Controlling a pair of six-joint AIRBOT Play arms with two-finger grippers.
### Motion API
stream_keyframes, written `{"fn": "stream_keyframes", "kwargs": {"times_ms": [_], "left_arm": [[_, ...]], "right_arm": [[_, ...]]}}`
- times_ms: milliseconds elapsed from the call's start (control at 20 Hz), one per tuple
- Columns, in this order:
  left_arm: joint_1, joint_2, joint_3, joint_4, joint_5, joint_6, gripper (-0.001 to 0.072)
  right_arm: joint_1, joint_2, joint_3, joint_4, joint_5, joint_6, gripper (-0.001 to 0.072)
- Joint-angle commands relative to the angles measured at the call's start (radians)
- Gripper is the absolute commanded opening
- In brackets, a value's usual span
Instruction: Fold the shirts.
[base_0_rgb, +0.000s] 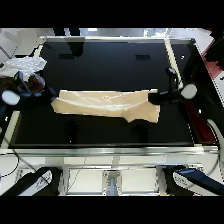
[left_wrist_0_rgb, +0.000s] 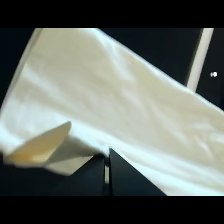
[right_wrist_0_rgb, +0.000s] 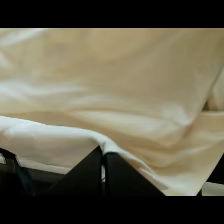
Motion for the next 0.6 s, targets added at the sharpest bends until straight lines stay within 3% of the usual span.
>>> {"fn": "stream_keyframes", "kwargs": {"times_ms": [0,200,350,400,450,500,550], "left_arm": [[-0.016,-0.232,0.227,0.026,0.014,0.013,0.001],[-0.078,-0.362,0.32,0.026,0.033,0.019,0.0011],[-0.145,-0.425,0.32,0.027,0.044,0.077,0.0022],[-0.157,-0.441,0.32,0.03,0.06,0.077,0.0135],[-0.161,-0.447,0.32,0.032,0.08,0.077,0.0472],[-0.158,-0.446,0.321,0.032,0.101,0.076,0.0712],[-0.146,-0.435,0.322,0.024,0.11,0.076,0.0695]], "right_arm": [[-0.083,-0.185,0.198,-0.022,-0.035,-0.012,0.0009],[-0.093,-0.317,0.257,0.006,-0.042,-0.049,0.0009],[-0.059,-0.399,0.257,0.013,-0.053,-0.092,0.0013],[-0.056,-0.418,0.257,0.011,-0.066,-0.092,0.002],[-0.057,-0.43,0.257,0.009,-0.09,-0.091,0.0158],[-0.065,-0.431,0.258,0.005,-0.11,-0.087,0.0436],[-0.078,-0.425,0.273,0.005,-0.107,-0.084,0.0518]]}}
